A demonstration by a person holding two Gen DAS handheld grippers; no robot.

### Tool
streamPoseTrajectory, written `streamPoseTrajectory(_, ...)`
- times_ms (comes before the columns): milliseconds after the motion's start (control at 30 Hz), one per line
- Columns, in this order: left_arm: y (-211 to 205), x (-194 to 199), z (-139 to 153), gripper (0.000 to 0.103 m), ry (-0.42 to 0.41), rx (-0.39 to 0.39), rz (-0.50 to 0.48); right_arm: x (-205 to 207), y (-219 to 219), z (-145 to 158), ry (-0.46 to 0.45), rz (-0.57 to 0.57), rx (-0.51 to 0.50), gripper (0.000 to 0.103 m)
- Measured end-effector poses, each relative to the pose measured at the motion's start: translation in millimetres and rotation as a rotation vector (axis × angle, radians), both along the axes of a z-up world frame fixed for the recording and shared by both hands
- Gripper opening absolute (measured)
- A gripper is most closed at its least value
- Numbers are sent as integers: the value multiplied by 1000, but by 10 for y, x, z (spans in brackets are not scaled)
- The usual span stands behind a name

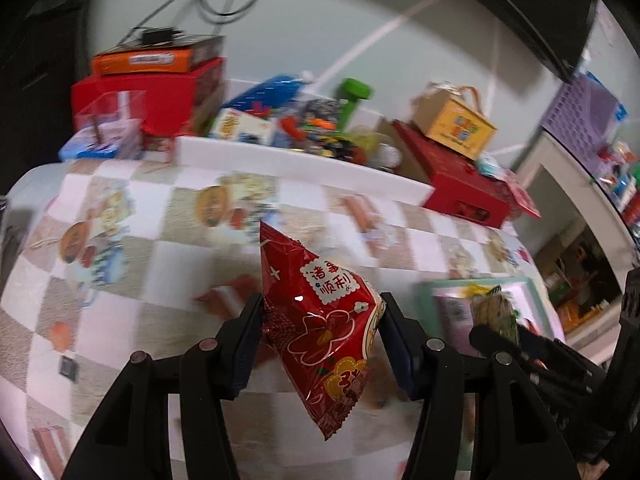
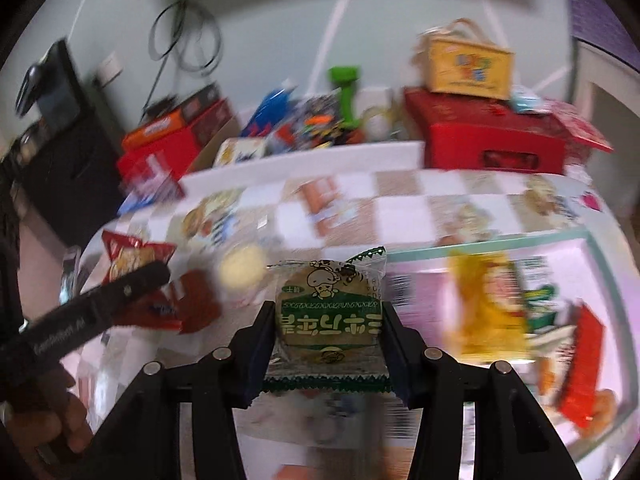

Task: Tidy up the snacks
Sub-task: 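Carry both bags over the white tray and open both grippers to release them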

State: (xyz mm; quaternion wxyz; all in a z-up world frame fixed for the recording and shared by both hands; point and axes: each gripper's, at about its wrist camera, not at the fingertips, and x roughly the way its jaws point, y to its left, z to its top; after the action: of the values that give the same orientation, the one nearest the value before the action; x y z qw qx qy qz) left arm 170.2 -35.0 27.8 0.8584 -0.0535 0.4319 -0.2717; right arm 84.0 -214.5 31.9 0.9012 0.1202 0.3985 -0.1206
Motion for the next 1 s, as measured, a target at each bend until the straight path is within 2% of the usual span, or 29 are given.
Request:
streamPoseTrajectory(167, -510, -209, 101, 58, -6, -19, -136, -341, -582, 82, -9, -194, -12, 53)
streamPoseTrajectory(267, -890, -384, 104, 58, -3, -27, -245, -608, -1012, 60, 9, -354, -9, 53)
streamPoseTrajectory(433, -1402, -630, 39, 58, 12, -11, -378, -932, -1485, -32, 34, -504, 18, 53)
streamPoseTrajectory(667, -1904, -841, -152, 58, 59, 13, -496, -1022, -1721, -149, 36, -531, 54, 53)
streamPoseTrajectory(867, -2081, -844, -252, 58, 72, 31, -514, -974, -1732, -231, 52, -513, 64, 53)
streamPoseTrajectory(967, -2080, -837, -265, 63, 68, 50, -499, -956, -1727, -240, 61, -512, 61, 54)
streamPoseTrajectory(1000, -2065, -835, -258, 69, 71, 46, -496, -955, -1726, -237, 61, -513, 59, 54)
